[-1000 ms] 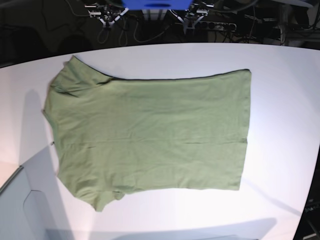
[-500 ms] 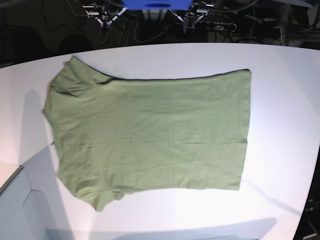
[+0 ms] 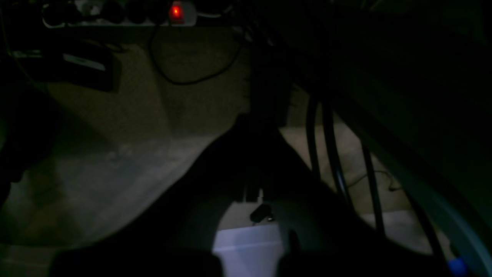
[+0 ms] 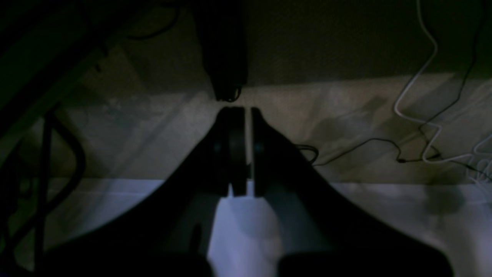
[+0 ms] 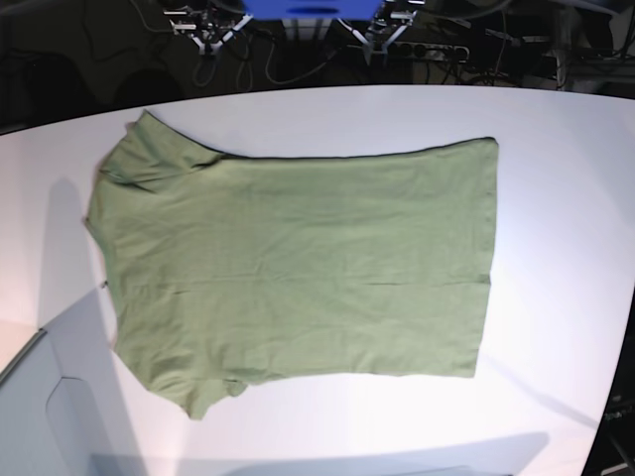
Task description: Fold the T-shirt properly
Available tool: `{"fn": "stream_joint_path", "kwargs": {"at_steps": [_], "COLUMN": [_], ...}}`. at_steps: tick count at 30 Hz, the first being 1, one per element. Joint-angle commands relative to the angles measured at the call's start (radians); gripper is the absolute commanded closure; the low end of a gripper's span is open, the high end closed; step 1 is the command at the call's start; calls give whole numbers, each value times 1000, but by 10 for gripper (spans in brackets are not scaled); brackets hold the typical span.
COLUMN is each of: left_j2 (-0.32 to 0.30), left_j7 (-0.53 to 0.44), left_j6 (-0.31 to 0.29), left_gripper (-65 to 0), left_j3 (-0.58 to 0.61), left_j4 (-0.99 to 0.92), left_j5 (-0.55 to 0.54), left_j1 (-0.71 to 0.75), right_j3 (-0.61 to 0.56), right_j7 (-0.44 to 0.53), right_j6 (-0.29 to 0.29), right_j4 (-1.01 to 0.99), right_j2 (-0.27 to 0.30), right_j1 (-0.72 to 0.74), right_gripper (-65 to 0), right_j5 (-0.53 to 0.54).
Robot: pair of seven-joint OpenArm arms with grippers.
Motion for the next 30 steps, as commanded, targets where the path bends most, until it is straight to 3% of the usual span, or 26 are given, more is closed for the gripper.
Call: {"fn": "stream_joint_path", "kwargs": {"at_steps": [1, 7, 11, 19, 24, 30], "left_j2": [5, -26, -56, -127, -147, -158], "left_j7": [8, 8, 10, 11, 11, 11], "left_j6": [-5, -7, -7, -7, -7, -7], "left_gripper": [0, 0, 0, 0, 0, 0], "left_j3": [2, -7, -1, -9, -26, -49], "left_j4": [0, 117, 313, 767, 1050, 1390], "left_j5": [10, 1, 1, 1, -1, -1], "left_j1": [19, 118, 253, 536, 688, 840], "right_j3": [1, 1, 1, 1, 8, 10], "right_j7": [-6, -44, -141, -194, -306, -510], "right_j6": [23, 23, 25, 26, 26, 26], "right_j4": [10, 295, 581, 1139, 1423, 1780], "right_j2": [3, 31, 66, 155, 216, 265], "right_j1": [-18, -194, -344, -653, -753, -797], "right_gripper": [-1, -1, -1, -1, -2, -5], "right_j5": [1, 1, 1, 2, 2, -1]}}
